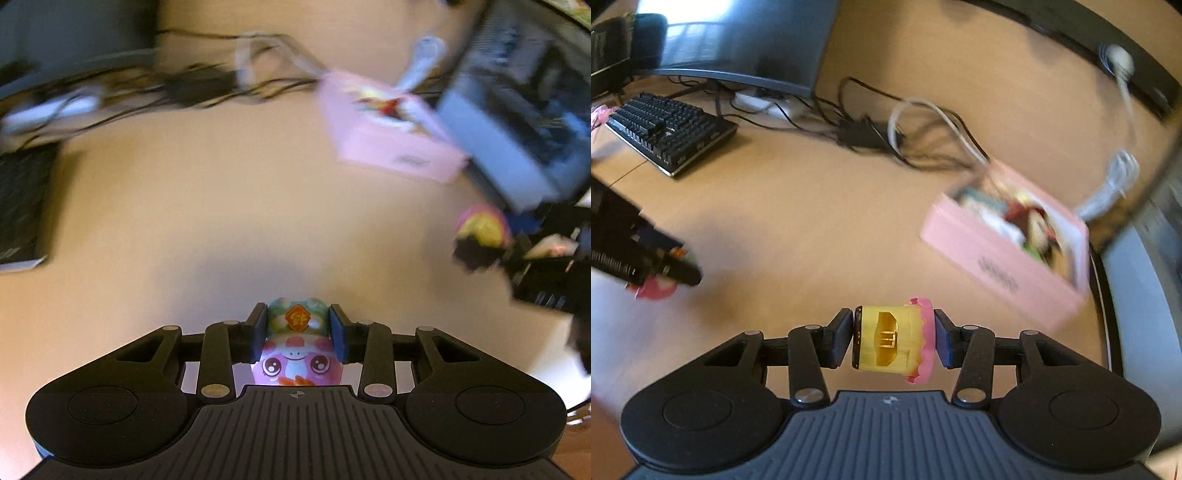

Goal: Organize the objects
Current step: 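Grasp the pink owl toy with the left gripper while the right gripper reaches for the cupcake toy, then carry the owl toy toward the pink box while the right gripper grasps the yellow cupcake toy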

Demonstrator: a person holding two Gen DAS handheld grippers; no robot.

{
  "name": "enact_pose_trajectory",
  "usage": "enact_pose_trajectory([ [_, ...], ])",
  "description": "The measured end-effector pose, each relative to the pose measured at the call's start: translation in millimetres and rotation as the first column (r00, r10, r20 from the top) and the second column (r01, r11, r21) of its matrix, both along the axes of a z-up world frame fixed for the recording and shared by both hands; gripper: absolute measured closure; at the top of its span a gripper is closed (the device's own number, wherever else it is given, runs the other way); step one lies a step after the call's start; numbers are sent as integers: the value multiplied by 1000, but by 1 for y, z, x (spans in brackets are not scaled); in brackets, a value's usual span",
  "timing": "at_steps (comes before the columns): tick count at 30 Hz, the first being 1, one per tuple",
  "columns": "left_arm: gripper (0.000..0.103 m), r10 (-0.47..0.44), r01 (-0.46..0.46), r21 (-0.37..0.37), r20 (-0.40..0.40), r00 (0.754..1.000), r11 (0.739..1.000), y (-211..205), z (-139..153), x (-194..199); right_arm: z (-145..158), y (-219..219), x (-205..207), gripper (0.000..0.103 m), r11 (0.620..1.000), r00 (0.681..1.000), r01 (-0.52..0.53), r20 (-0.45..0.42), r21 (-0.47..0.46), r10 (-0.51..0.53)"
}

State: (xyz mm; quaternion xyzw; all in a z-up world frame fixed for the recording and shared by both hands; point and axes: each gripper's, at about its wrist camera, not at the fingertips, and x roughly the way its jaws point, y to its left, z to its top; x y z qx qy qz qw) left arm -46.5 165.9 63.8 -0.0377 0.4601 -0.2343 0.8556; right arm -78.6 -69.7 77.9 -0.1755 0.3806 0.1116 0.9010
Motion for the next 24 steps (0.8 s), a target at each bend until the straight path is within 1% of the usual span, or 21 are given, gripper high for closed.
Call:
enact_pose_trajectory([
  [2,64,-39,41,-56,32,999,998,-22,15,15,6,-18,-11,57,998,999,50,0,24,-50],
  [3,64,-46,50,-74,53,998,996,-35,24,24,11,-27,-16,59,997,997,78,11,29,-78],
  [5,64,-67,81,-121,116,991,989,-57,42,44,21,-45,-21,61,988,988,150,38,46,-152],
  [8,63,-43,85,-173,233,972,981,-88,62,80,33,-68,-26,62,974,973,209,79,87,-216],
  [10,63,-11,71,-209,275,961,975,-109,67,104,34,-81,-25,67,966,963,239,103,96,-249],
  [13,63,-14,89,-241,295,955,967,-149,65,149,28,-99,-19,68,956,954,270,100,114,-282],
  [14,62,-5,82,-238,306,952,968,-157,62,162,26,-104,-19,68,954,953,277,95,112,-288],
  [16,62,25,40,-200,313,949,979,-175,54,183,24,-117,-26,68,954,955,276,82,116,-286],
  [17,62,34,22,-176,309,951,984,-184,51,189,25,-124,-35,63,955,956,272,82,119,-282],
  [18,62,41,10,-168,298,954,986,-189,49,192,26,-133,-44,49,956,957,270,82,114,-280],
  [20,62,48,3,-188,263,964,982,-195,42,195,27,-153,-67,27,960,958,266,84,86,-273],
  [22,62,43,5,-198,241,969,980,-199,34,194,22,-175,-88,26,954,951,294,85,49,-298],
  [23,62,45,2,-197,233,972,980,-197,30,193,18,-185,-91,26,943,941,329,65,41,-331],
  [24,62,48,-3,-198,224,973,980,-195,29,192,12,-197,-92,26,922,922,384,36,44,-386],
])
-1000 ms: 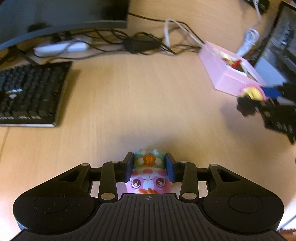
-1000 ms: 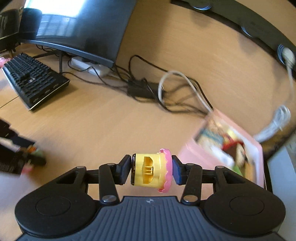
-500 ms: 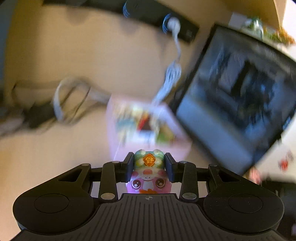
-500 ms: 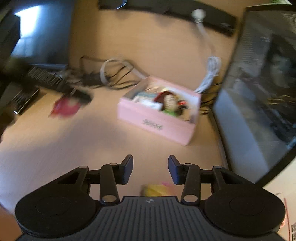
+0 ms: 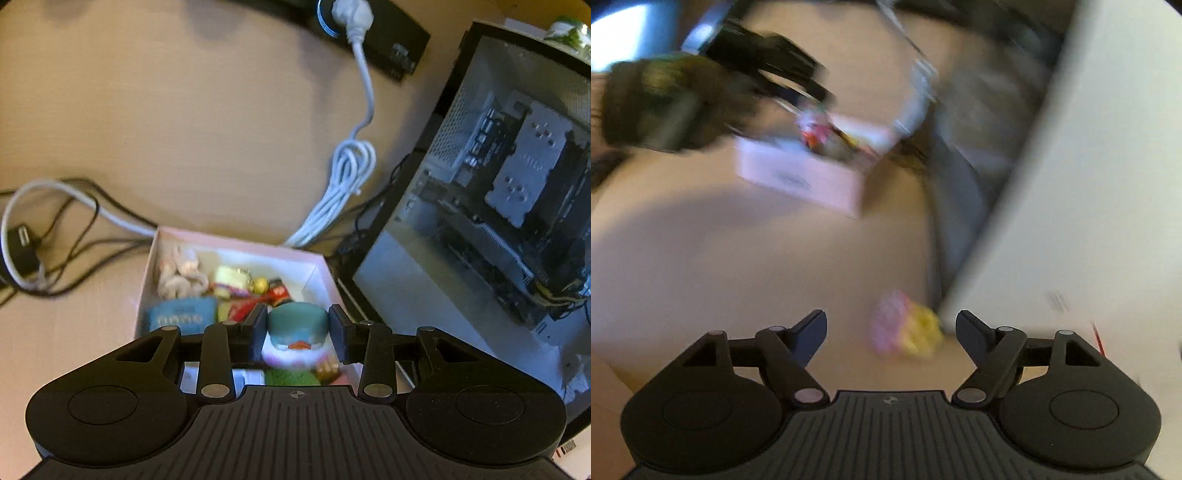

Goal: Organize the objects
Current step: 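Carry the owl toy toward the pink box while the right gripper grasps the yellow cupcake toy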

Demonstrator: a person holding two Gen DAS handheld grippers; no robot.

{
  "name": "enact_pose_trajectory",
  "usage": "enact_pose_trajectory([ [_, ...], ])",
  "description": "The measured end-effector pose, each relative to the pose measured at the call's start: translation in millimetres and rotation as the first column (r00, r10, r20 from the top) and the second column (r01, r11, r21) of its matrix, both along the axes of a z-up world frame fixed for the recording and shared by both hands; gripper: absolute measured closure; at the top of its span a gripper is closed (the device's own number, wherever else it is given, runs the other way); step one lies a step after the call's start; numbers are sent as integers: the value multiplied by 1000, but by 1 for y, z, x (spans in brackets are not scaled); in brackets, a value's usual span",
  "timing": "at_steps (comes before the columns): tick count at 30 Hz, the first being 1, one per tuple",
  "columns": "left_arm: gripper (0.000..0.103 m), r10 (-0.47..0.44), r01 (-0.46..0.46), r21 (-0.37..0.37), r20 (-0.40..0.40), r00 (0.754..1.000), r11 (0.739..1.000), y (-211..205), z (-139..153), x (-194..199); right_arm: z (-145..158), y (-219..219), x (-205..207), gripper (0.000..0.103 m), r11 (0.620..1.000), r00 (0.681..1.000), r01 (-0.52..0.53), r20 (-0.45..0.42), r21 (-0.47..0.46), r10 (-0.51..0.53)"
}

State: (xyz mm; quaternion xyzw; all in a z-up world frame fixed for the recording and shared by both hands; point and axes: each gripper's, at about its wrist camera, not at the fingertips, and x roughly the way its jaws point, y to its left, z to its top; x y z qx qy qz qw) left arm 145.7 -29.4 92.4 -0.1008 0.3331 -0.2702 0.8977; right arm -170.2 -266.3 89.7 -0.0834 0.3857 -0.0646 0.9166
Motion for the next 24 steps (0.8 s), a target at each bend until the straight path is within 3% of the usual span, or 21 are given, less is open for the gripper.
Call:
enact_pose_trajectory([
  [3,62,6,-6,-13,-9,1000,1000,1,-3,1,-13,-25,11,26,986,990,143,-16,90,-143],
  [7,62,-35,35,1,27,999,999,-3,1,-4,-27,-34,38,26,965,981,196,-33,175,-193],
  [8,62,-48,49,-21,44,998,999,-1,2,-5,-30,-31,42,31,966,981,195,-36,171,-192],
  [9,62,-41,45,-53,63,997,998,1,4,-4,-32,-28,46,44,969,982,187,-40,164,-183],
  [11,63,3,7,-117,87,996,993,7,9,-1,-36,-22,50,56,973,985,173,-52,154,-167],
  [14,63,53,-38,-144,99,994,989,8,23,10,-36,-14,50,56,978,988,153,-50,143,-147],
  [17,63,-58,58,-1,114,992,998,-7,41,16,-34,-10,48,58,980,991,132,-41,151,-127],
  [19,60,-179,174,115,33,983,978,-22,40,22,-31,-11,50,59,979,992,127,-33,162,-123],
  [20,61,-179,175,150,15,984,973,-25,36,22,-29,-10,50,59,979,992,123,-30,164,-120],
  [24,65,-92,99,154,-51,994,983,-13,18,21,-22,-2,50,61,984,995,95,-5,150,-95],
])
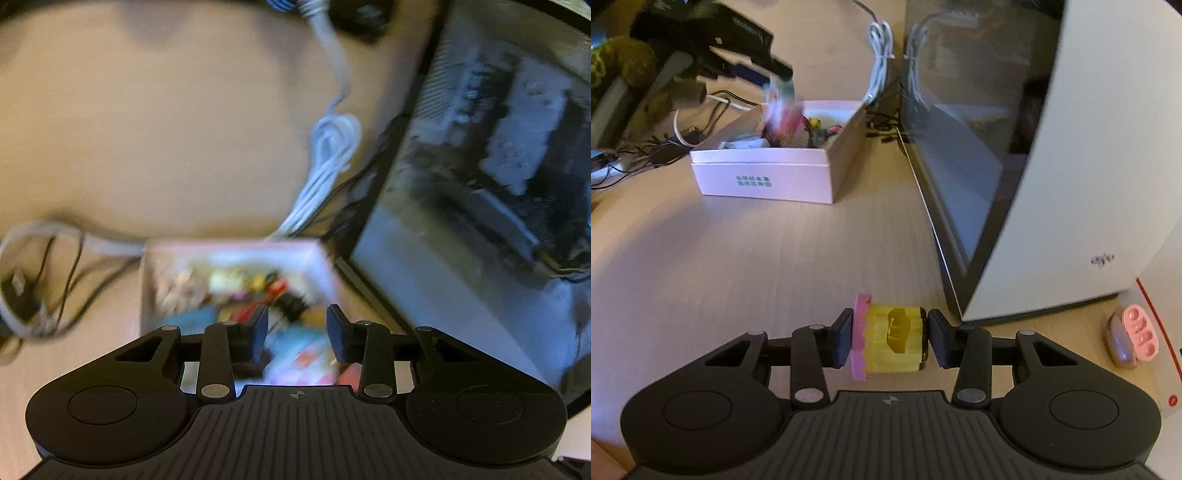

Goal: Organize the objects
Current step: 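Carry the owl toy toward the pink box while the right gripper grasps the yellow cupcake toy, then lower the owl and cupcake toys into the pink box, open both grippers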

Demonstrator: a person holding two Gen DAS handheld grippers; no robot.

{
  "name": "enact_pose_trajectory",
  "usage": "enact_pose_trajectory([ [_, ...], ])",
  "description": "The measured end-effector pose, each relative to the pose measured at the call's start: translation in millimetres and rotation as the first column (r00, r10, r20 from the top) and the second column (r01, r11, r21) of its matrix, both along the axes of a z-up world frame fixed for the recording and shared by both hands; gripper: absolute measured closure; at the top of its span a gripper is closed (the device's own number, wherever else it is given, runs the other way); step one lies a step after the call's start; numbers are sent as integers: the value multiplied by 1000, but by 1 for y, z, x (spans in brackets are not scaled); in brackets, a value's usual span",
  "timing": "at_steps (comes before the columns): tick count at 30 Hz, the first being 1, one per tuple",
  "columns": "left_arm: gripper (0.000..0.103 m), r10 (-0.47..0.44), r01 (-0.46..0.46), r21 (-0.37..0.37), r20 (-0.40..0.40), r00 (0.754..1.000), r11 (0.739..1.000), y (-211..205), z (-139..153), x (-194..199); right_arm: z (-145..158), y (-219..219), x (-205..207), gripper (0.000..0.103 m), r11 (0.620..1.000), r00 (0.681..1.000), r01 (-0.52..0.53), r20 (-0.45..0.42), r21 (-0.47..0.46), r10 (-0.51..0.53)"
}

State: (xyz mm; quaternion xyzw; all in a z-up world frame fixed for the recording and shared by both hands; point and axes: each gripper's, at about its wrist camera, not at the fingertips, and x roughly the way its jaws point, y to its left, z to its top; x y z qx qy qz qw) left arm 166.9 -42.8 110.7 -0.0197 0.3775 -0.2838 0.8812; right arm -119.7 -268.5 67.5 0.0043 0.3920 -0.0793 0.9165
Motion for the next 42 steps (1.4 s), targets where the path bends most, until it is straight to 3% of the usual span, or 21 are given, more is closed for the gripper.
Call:
enact_pose_trajectory([
  [3,65,84,-85,-16,-24,996,996,20,-11,-11,4,4,1,61,1000,1000,-9,9,1,9],
  [5,65,140,-139,-74,5,990,987,41,-9,-25,9,6,4,61,1000,1000,-18,16,4,18],
  [8,65,208,-208,-149,-17,978,967,77,-10,-48,22,10,14,61,999,998,-35,50,29,33],
  [11,65,254,-258,-138,-46,966,956,105,-19,-78,40,14,37,61,996,994,-61,91,64,55],
  [17,65,225,-234,-85,-103,969,969,134,-46,-143,86,31,114,61,986,974,-132,198,98,110],
  [22,65,195,-206,-78,-124,973,975,145,-59,-170,121,61,200,61,974,945,-195,288,115,155],
  [25,65,226,-237,-74,-131,965,969,154,-66,-174,127,75,254,49,968,941,-213,293,130,168],
  [27,65,252,-264,-84,-129,959,961,162,-66,-171,128,78,269,48,977,945,-188,291,104,151],
  [29,65,269,-282,-106,-125,955,953,167,-64,-162,130,75,263,46,982,944,-170,300,82,139],
  [30,65,271,-285,-119,-119,955,951,167,-61,-155,129,71,252,37,983,942,-169,307,77,138],
  [32,65,262,-272,-126,-93,961,954,162,-55,-138,123,67,225,30,986,938,-164,316,39,144],
  [35,65,235,-236,-113,-29,972,965,143,-41,-108,101,63,184,29,985,944,-164,280,-56,173],
  [39,65,219,-219,-49,-2,976,975,109,-37,-58,55,65,148,29,972,965,-182,162,-148,206],
  [42,65,228,-227,40,-25,973,973,85,-46,-24,29,64,138,31,967,972,-195,99,-161,212],
])
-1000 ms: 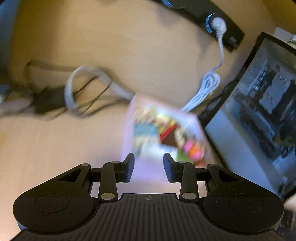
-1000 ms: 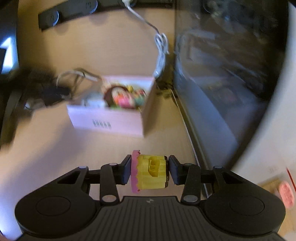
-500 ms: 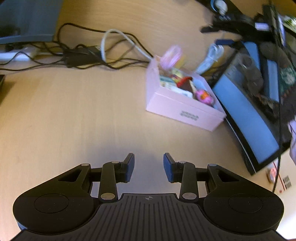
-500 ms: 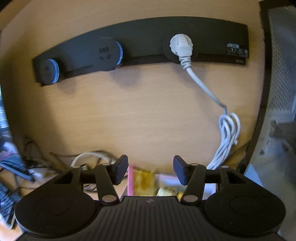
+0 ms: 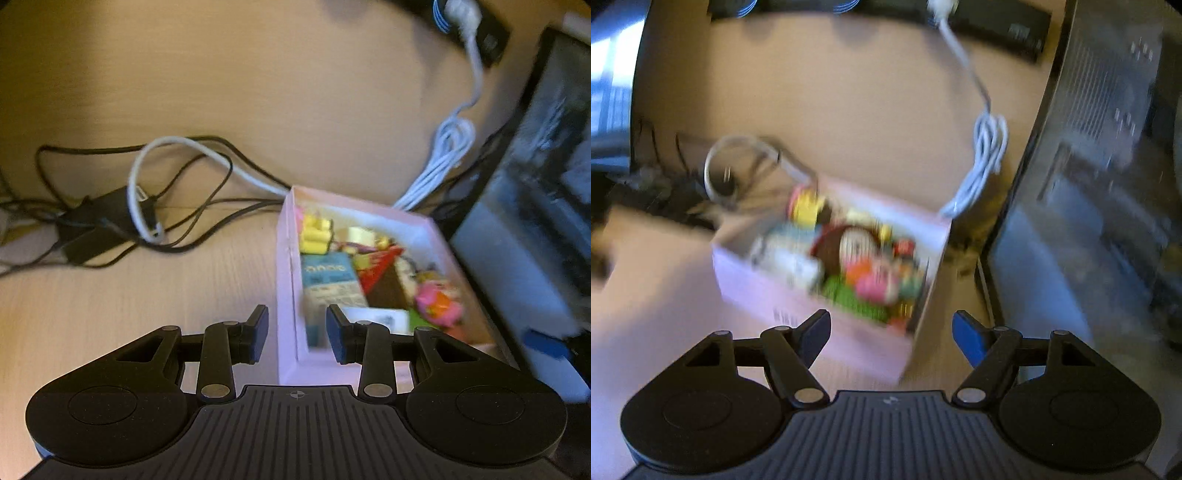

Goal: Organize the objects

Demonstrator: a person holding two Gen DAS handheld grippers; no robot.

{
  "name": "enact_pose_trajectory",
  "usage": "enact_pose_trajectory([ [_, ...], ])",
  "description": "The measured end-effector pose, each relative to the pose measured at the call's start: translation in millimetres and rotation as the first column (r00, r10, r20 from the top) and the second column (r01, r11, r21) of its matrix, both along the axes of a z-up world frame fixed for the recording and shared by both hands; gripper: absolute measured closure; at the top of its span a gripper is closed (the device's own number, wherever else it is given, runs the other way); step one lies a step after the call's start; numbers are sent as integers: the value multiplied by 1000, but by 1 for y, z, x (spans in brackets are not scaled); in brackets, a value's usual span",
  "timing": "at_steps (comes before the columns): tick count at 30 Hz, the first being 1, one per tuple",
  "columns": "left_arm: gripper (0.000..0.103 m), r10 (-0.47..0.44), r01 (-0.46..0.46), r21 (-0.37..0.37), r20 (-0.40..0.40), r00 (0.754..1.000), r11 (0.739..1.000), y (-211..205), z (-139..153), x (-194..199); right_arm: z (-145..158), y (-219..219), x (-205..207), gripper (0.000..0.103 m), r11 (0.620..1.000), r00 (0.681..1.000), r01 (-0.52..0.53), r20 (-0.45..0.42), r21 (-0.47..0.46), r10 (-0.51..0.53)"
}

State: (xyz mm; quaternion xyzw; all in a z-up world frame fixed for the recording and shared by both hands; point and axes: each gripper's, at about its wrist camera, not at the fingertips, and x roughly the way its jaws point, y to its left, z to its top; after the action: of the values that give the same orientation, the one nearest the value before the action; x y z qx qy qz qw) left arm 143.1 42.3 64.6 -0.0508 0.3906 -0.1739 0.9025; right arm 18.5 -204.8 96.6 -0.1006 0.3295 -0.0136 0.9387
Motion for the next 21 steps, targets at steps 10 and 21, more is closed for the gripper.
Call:
enact_pose_trajectory([
  [10,27,147,-132,175,-74,986,976,-9,-14,-1,-30,-17,19,44,1000,999,10,-34,17,-10],
  [21,0,268,-256,183,-42,962,949,34,-22,-2,-32,-1,41,44,998,999,-45,-19,48,46],
])
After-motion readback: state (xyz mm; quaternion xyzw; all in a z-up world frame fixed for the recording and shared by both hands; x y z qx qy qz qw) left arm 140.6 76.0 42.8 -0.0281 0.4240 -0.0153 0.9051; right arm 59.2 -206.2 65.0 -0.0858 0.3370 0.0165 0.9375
